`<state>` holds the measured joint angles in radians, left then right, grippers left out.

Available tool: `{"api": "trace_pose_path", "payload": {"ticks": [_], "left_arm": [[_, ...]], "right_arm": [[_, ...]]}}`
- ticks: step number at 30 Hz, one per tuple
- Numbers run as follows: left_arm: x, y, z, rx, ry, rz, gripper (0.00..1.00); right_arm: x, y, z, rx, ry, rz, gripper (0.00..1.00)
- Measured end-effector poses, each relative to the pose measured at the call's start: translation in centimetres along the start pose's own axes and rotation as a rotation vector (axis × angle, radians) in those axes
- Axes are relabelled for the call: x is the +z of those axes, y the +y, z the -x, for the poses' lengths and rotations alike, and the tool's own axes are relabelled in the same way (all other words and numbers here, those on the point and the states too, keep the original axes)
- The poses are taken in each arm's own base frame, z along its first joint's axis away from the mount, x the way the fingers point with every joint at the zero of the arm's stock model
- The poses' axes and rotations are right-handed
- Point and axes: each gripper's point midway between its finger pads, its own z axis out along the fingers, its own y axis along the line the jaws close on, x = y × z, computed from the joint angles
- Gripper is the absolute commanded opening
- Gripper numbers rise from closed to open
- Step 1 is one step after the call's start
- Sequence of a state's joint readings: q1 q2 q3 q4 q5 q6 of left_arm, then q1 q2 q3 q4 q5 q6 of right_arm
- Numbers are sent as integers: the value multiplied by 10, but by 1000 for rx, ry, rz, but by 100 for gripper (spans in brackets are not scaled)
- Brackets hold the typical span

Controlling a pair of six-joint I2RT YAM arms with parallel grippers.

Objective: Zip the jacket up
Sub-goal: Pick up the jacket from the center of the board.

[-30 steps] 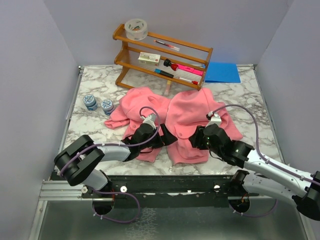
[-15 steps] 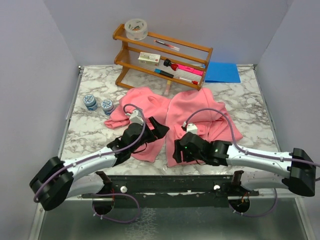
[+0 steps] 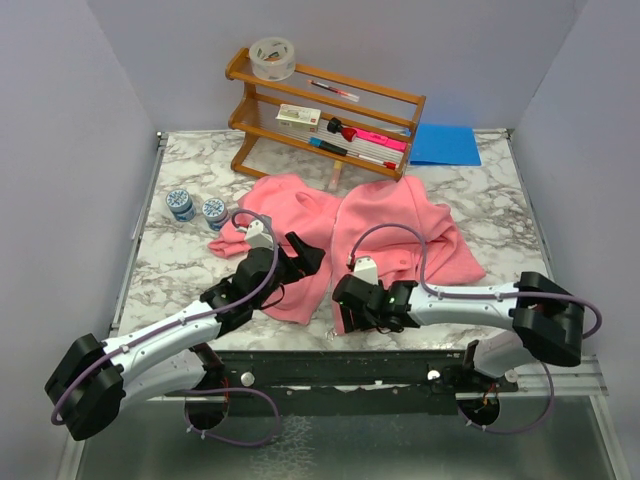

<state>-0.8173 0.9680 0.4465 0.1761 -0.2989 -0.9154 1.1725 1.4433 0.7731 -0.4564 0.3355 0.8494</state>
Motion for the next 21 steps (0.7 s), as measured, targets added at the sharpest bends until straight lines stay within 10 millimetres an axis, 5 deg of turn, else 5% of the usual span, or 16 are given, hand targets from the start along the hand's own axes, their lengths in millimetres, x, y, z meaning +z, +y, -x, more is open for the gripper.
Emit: {"api": "trace_pose_path", "payload": {"ticks": [6,14,17,21], "left_arm": [[0,1,0,8,-1,2,94],[0,6,-1,13,2,13,94],[0,8,-3,14,5,19,96],[1,11,-2,12,4,26,99]], "right_arm": [[12,-4,-7,-20,22,-43,64],[23,-8,-7,-50,-8,-92,13],[27,-6,-3,-32,-37,-80,2],[22,0,4,17,-98,-11,0]]}}
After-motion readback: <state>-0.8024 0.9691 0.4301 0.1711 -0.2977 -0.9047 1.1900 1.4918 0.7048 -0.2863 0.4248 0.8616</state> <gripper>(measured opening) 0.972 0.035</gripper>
